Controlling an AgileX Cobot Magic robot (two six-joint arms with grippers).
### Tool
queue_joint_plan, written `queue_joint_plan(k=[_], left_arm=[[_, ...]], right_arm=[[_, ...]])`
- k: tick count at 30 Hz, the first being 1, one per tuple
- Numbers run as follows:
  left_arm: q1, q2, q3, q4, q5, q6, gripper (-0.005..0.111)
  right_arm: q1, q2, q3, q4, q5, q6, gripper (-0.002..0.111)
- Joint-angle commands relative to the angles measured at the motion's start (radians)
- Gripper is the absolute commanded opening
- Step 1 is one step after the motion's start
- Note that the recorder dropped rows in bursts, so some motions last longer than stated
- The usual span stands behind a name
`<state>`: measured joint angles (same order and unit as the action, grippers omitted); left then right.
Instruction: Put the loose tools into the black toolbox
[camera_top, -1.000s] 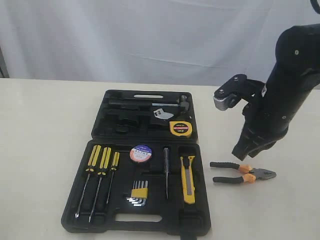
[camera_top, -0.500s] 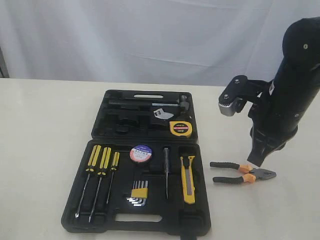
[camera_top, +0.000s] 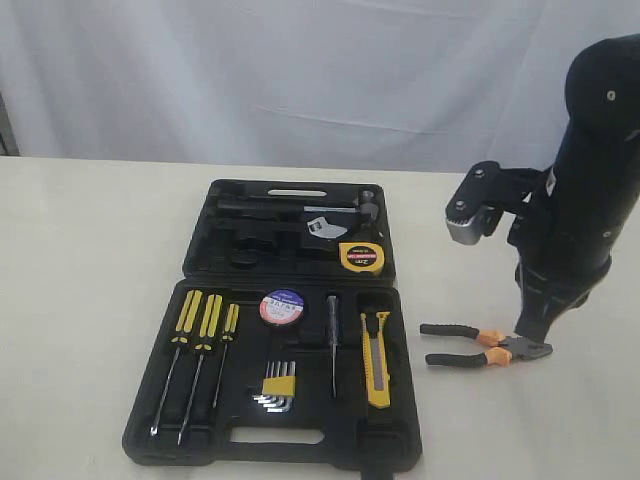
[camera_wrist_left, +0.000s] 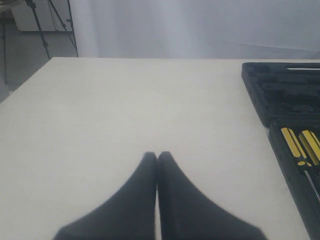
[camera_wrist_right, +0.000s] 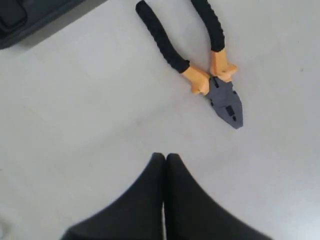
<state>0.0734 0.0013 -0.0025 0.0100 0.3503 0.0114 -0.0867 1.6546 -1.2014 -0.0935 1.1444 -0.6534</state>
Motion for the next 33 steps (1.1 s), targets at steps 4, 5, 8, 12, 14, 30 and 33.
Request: queue_joint_plan(k=[4,5,8,12,14,30,33], left_arm=[[-0.005,-0.001,0.003,-0.010,-0.008,-0.004,0.000],[-0.005,-0.001,0.003,-0.010,-0.008,-0.004,0.000],[-0.005,-0.001,0.003,-0.010,-0.008,-0.004,0.000],[-0.005,-0.001,0.003,-0.010,-0.008,-0.004,0.000],[-0.005,-0.001,0.003,-0.010,-0.008,-0.004,0.000],[-0.005,-0.001,0.003,-0.010,-0.008,-0.004,0.000],[-0.005,-0.001,0.003,-0.010,-0.008,-0.004,0.000]], right_arm=[[-0.005,0.001,-0.007,-0.055,-0.048,-0.224,-0.001],[-0.005,0.011,-0.007,-0.063,-0.050,-0.284,0.000],[-0.005,0.043,-0.007,-0.067,-0.046,-0.404,0.000],[-0.005,0.095,-0.007,-0.062,-0.046,-0.436,0.009],[-0.005,0.116,-0.007,-0.036,-0.046,-0.436,0.026],[-0.218,0.178,-0.007,0.308,-0.063,-0.891,0.053],[-0.247,0.201,-0.007,0.304,-0.066,-0.914,0.053]])
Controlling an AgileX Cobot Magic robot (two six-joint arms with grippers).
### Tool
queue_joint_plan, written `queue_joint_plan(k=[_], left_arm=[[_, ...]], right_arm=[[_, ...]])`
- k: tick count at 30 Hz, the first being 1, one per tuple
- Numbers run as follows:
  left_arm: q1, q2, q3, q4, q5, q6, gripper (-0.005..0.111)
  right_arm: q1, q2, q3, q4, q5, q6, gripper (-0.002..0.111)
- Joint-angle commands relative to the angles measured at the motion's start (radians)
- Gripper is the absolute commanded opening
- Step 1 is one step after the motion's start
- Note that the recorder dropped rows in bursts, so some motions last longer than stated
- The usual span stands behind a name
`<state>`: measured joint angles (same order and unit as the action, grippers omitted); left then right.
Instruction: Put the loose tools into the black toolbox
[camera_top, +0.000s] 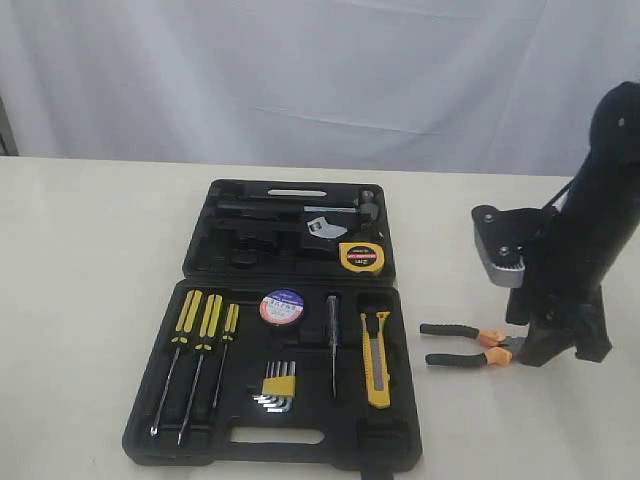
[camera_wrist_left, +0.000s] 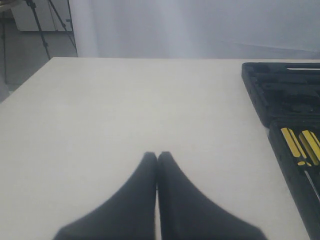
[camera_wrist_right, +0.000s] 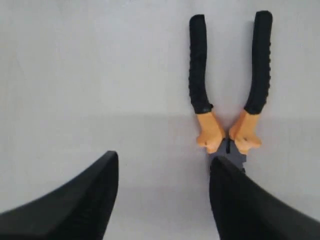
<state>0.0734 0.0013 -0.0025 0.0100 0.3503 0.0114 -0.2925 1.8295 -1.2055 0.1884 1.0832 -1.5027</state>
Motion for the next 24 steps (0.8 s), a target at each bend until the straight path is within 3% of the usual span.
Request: queue_joint_plan(k=[1,8,21,24], left_arm=[[-0.005,-0.001,0.003,-0.010,-0.008,-0.004,0.000],[-0.005,-0.001,0.003,-0.010,-0.008,-0.004,0.000],[-0.005,-0.001,0.003,-0.010,-0.008,-0.004,0.000],[-0.005,-0.001,0.003,-0.010,-0.008,-0.004,0.000]], right_arm=[[-0.043,0.032,-0.003,0.020,-0.010,-0.072,0.053],[-0.046,0.093,-0.003,-0.006,-0.104,-0.081,0.068],[-0.044,0.205,-0.003,-0.008,-0.286,-0.061,0.067],[-0.044,0.221,-0.003,-0.008,-0.291,-0.061,0.057]])
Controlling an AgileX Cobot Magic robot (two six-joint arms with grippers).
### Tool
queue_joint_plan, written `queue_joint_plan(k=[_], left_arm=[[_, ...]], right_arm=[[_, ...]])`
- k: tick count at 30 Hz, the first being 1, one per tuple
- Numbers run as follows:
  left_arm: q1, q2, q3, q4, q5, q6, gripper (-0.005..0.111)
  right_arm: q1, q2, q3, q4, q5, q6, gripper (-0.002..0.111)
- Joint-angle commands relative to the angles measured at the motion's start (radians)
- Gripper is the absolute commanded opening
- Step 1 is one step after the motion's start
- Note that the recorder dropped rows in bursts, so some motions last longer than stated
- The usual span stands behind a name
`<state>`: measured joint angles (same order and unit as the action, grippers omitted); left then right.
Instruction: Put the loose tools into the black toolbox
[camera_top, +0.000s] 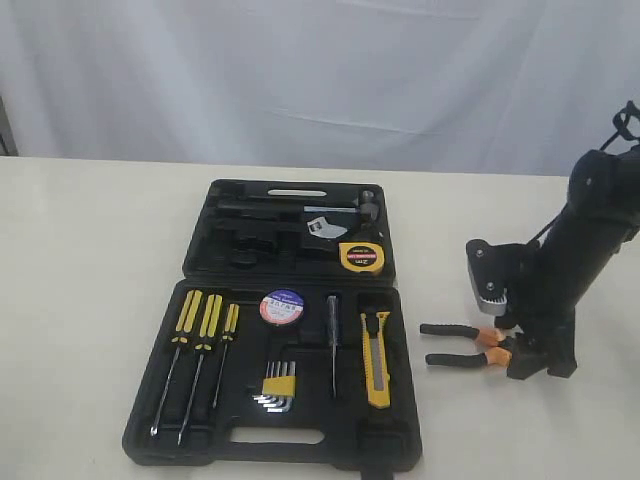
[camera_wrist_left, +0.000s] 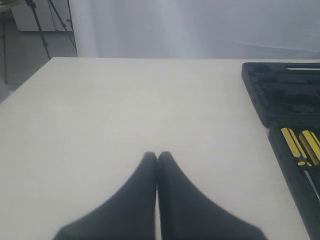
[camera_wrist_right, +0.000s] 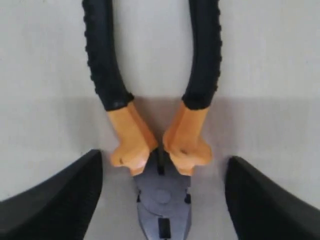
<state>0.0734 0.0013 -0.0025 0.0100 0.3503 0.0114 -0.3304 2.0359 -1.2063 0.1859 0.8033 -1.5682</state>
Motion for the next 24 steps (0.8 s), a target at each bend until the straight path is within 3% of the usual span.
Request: queue_joint_plan(k=[1,4,7,11,17,24], left_arm=[[-0.005,-0.001,0.003,-0.010,-0.008,-0.004,0.000],[-0.005,-0.001,0.003,-0.010,-0.008,-0.004,0.000],[-0.005,-0.001,0.003,-0.010,-0.008,-0.004,0.000],[-0.005,-0.001,0.003,-0.010,-0.008,-0.004,0.000],[-0.005,-0.001,0.003,-0.010,-0.008,-0.004,0.000],[-0.005,-0.001,0.003,-0.010,-0.008,-0.004,0.000]], right_arm=[[-0.006,0.016,-0.002,-0.006,-0.011,0.004,0.049],[-0.004,0.008,-0.002,0.003,-0.011,0.006,0.020],[0.003,-0.035,-0.002,0.014,-0.015,0.012,0.005],[0.041,-0.138,-0.060,0.004,0.026,0.055,0.003],[0.187,-0.160,-0.363,-0.120,0.237,0.229,0.004],[0.299,-0.145,-0.525,-0.134,0.246,0.293,0.004]])
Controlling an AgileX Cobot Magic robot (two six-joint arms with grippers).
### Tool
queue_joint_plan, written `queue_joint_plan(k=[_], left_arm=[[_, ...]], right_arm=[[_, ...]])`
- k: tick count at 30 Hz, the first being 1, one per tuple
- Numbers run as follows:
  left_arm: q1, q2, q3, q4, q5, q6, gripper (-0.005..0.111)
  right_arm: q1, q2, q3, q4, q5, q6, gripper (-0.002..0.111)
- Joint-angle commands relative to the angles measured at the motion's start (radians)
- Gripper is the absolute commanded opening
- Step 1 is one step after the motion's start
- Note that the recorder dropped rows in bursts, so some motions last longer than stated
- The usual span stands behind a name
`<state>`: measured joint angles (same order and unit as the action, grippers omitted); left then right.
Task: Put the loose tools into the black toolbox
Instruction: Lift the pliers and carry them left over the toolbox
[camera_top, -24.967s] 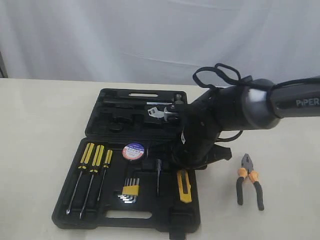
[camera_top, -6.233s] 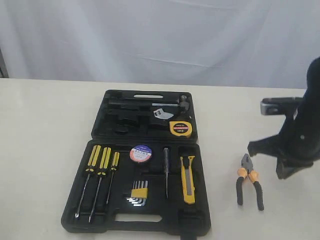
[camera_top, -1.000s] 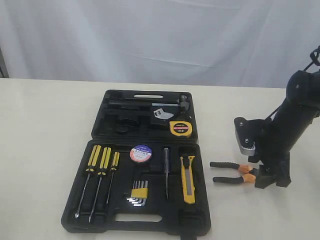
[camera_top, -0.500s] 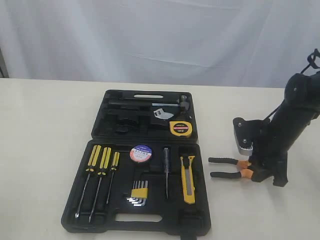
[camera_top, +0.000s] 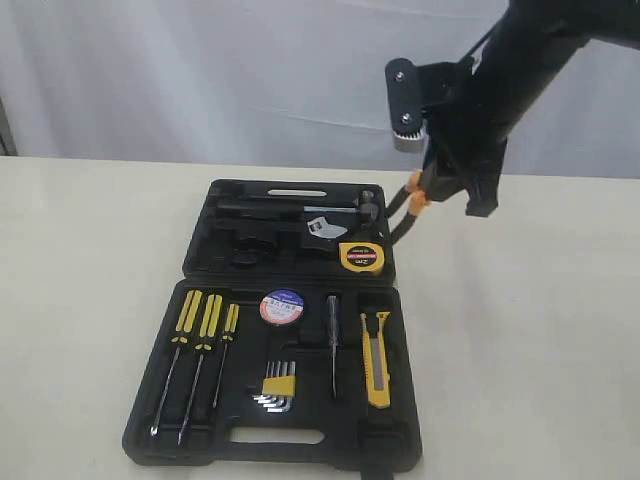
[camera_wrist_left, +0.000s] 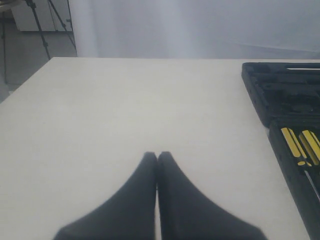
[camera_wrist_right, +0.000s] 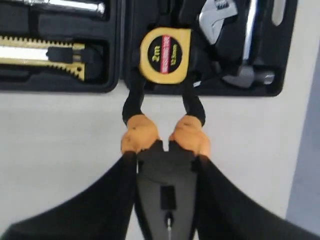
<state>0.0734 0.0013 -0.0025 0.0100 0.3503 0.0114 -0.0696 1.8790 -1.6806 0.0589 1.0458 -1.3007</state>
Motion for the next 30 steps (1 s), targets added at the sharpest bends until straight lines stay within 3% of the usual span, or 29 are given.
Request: queue_joint_plan(k=[1,19,30], left_arm=[[-0.005,-0.001,0.003,-0.010,-0.008,-0.004,0.000],[-0.005,-0.001,0.003,-0.010,-0.008,-0.004,0.000],[-0.005,-0.001,0.003,-0.010,-0.008,-0.004,0.000]], right_arm=[[0.051,0.019,-0.062,-0.007,0.000,0.035,0.004],[0.240,0.170,-0.135,0.168,-0.330,0.112,0.004],[0.263,0.282,-0.135,0.272,-0.442,0.133,0.004]])
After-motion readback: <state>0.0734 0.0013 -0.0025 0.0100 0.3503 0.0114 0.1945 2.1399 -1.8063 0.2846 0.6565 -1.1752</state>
